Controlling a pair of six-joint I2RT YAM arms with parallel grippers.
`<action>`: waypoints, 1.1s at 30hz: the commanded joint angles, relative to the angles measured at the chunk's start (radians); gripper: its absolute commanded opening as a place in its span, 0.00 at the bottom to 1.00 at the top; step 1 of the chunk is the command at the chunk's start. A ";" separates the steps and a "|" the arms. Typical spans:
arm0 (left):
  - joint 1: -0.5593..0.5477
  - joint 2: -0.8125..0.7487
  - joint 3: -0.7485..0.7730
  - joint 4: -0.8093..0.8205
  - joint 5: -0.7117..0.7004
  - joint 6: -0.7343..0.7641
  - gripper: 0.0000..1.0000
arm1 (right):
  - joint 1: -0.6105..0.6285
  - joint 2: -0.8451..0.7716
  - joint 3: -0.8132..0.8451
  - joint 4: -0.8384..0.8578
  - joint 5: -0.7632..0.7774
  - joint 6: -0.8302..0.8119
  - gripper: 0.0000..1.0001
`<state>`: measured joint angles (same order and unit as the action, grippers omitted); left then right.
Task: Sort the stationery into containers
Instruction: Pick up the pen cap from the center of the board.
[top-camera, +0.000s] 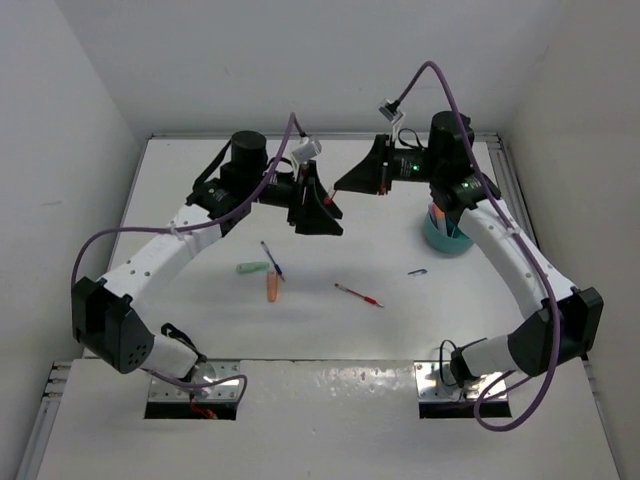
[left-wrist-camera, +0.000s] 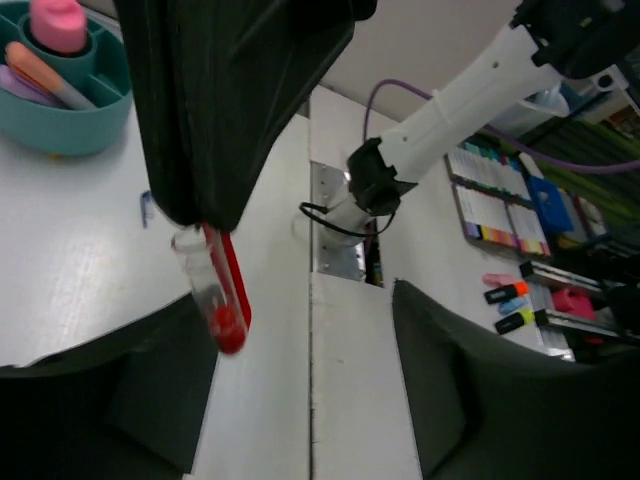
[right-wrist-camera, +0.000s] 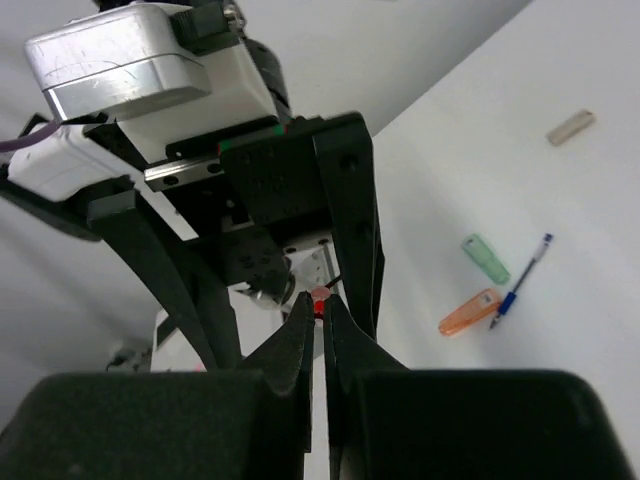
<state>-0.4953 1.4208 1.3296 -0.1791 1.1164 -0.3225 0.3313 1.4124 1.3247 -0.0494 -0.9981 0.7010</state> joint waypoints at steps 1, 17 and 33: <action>-0.012 -0.049 -0.004 0.044 0.025 0.010 0.66 | 0.041 -0.038 0.005 0.063 -0.043 -0.040 0.00; -0.003 -0.151 -0.162 0.352 -0.044 -0.142 0.34 | 0.052 -0.078 -0.025 0.111 -0.004 0.031 0.00; 0.012 -0.106 -0.133 0.432 0.045 -0.266 0.33 | 0.045 -0.113 -0.067 0.111 -0.020 0.017 0.00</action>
<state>-0.4904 1.3098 1.1656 0.1883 1.1038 -0.5606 0.3813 1.3296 1.2640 0.0181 -1.0077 0.7307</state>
